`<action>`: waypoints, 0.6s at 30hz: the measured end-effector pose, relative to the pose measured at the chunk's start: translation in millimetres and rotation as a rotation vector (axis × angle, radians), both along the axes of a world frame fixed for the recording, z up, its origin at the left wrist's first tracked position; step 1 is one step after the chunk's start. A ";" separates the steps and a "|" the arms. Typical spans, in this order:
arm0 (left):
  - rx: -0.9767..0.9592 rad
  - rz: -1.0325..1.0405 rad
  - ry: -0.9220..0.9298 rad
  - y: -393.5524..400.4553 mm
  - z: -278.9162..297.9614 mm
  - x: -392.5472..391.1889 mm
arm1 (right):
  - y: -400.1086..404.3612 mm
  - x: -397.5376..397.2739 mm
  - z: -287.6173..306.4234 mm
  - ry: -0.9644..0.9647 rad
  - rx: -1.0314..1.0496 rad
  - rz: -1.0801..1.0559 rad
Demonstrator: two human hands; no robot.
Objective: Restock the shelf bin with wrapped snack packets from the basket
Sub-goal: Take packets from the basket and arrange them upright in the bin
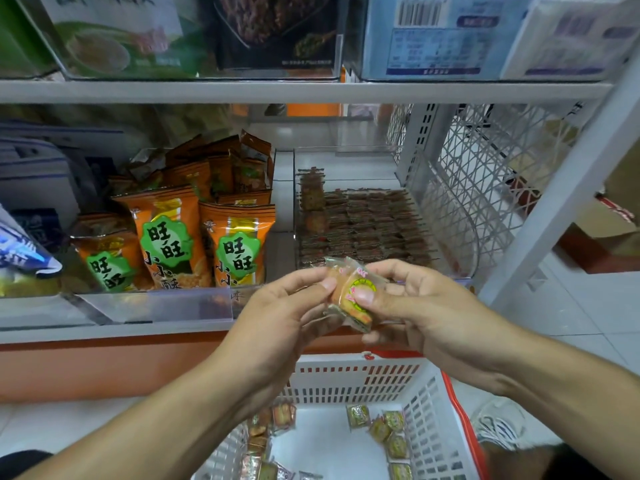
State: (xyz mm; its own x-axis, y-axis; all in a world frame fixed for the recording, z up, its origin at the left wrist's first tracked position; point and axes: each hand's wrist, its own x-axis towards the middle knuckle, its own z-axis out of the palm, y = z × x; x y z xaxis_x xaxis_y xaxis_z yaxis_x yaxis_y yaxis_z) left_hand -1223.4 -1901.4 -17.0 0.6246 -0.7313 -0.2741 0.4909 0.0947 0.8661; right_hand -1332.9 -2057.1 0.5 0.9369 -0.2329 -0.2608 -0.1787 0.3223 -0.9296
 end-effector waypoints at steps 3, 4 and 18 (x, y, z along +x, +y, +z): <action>-0.019 0.054 0.037 -1.4 -0.6 0.9 | -7.9 -0.5 2.6 -0.021 -0.113 -0.104; -0.025 0.066 0.053 -1.9 0.3 0.8 | -10.8 -1.0 2.6 -0.020 -0.157 -0.130; -0.026 -0.022 -0.014 -2.3 -1.3 -4.2 | -12.5 -1.9 0.6 -0.049 -0.287 0.002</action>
State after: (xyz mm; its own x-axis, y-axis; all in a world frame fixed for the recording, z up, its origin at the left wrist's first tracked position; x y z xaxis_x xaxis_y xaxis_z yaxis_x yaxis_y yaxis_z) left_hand -1227.6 -1903.7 -18.3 0.6119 -0.7518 -0.2457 0.4808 0.1069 0.8703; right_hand -1334.8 -2069.6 1.1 0.9473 -0.2889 -0.1386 -0.1312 0.0448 -0.9903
